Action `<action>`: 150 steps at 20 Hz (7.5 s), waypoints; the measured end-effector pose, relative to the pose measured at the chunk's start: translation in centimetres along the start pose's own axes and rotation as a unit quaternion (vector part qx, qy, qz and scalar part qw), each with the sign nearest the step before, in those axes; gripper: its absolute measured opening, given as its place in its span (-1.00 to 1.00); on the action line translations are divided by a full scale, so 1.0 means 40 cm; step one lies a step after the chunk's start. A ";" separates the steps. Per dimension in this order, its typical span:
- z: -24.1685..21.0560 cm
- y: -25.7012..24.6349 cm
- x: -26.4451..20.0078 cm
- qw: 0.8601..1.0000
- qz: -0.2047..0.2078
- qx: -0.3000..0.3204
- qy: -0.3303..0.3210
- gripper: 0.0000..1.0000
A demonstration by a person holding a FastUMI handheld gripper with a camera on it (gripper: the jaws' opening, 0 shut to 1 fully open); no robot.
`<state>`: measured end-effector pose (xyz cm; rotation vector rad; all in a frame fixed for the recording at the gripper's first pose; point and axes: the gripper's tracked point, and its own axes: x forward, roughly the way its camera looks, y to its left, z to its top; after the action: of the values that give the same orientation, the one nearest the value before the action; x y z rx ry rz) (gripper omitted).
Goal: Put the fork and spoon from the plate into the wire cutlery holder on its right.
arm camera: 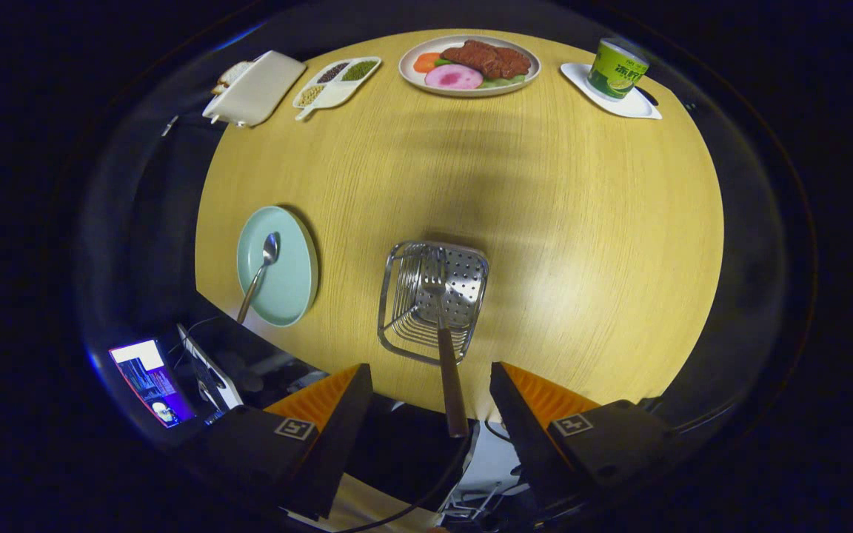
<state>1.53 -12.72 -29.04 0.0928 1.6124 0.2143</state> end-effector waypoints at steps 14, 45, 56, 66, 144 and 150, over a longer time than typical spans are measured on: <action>0.065 0.239 -0.217 0.951 0.003 0.004 -0.310 0.98; 0.067 0.711 0.527 0.992 -0.022 -0.008 -0.127 0.97; 0.009 0.750 0.576 0.996 -0.001 -0.011 -0.084 -0.25; 0.012 0.717 0.549 0.995 0.041 0.001 -0.089 -0.86; 0.151 0.219 -0.659 0.830 0.011 0.057 -0.554 0.98; 0.112 0.344 -0.866 0.753 -0.046 -0.018 -0.656 0.97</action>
<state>6.89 -5.51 7.41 0.0971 0.1860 0.0532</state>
